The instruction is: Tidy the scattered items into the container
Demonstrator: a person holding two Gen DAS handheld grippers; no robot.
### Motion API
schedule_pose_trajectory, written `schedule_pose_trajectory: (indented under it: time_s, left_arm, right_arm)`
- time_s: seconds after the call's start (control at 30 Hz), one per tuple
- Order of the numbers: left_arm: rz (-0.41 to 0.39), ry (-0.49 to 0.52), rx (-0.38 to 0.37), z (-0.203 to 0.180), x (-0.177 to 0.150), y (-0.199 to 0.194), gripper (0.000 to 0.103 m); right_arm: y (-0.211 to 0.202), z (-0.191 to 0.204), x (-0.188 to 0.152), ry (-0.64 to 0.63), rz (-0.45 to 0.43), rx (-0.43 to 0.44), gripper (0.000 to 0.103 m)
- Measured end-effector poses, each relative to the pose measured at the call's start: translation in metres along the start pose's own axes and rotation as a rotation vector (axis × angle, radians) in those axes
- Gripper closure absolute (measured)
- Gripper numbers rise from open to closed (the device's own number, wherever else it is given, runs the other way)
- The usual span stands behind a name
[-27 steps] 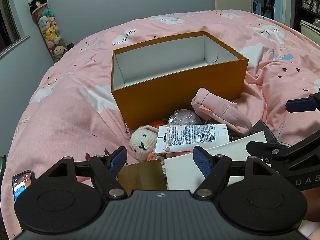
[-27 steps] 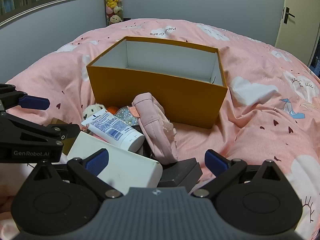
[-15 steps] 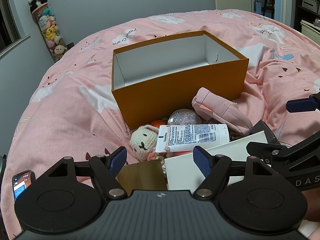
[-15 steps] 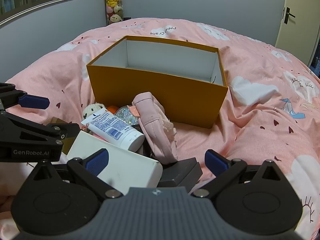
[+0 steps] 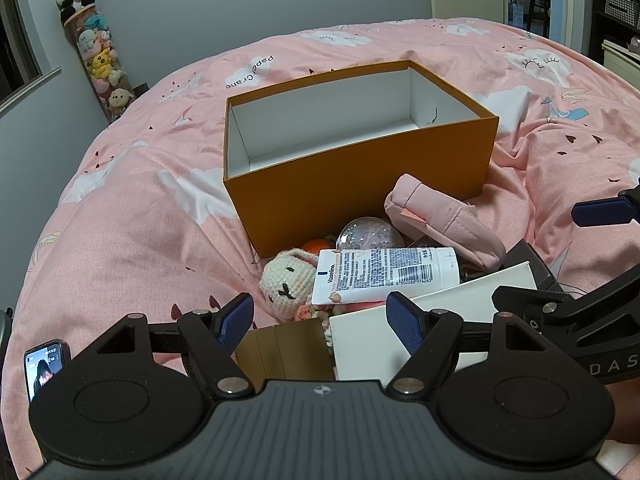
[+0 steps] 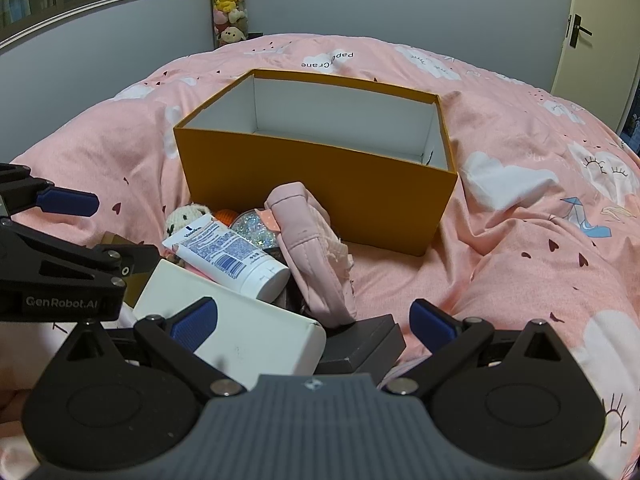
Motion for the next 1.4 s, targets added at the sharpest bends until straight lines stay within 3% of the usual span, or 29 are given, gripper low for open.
schedule_pose_trajectory:
  time_s: [0.3, 0.43, 0.57, 0.67, 0.9, 1.2, 1.4]
  left_arm:
    - [-0.002, -0.003, -0.007, 0.005, 0.001, 0.000, 0.017]
    - [0.023, 0.000, -0.049, 0.010, 0.000, -0.001, 0.023]
    - [0.062, -0.003, -0.086, 0.016, -0.004, -0.001, 0.031]
    - [0.090, -0.018, -0.124, 0.020, -0.009, 0.000, 0.032]
    - [0.160, -0.045, -0.135, 0.031, -0.022, 0.008, 0.043]
    - [0.226, -0.061, -0.065, 0.042, -0.035, 0.020, 0.043]
    - [0.253, -0.119, -0.087, 0.051, -0.042, 0.028, 0.043]
  right_arm:
    - [0.002, 0.001, -0.001, -0.008, 0.006, 0.008, 0.001]
    - [0.002, 0.000, 0.001, -0.023, 0.010, 0.019, 0.002]
    - [0.006, 0.007, -0.001, -0.084, 0.039, 0.059, 0.019]
    - [0.008, 0.015, -0.002, -0.136, 0.050, 0.102, 0.020]
    - [0.011, 0.043, -0.003, -0.372, 0.052, 0.166, 0.020]
    - [0.019, 0.083, -0.012, -0.662, 0.073, 0.176, 0.031]
    - [0.026, 0.101, -0.027, -0.785, 0.084, 0.159, 0.036]
Point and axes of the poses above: each gripper's, at about its wrist camera, not at the fingertips, and y roughly the way its jaws point, z to its left, x to its top, the point moved 10 cm from there along y, roughly the way its jaws point, and after that the axes turned 1 degree about z, right-handed, at the moved point
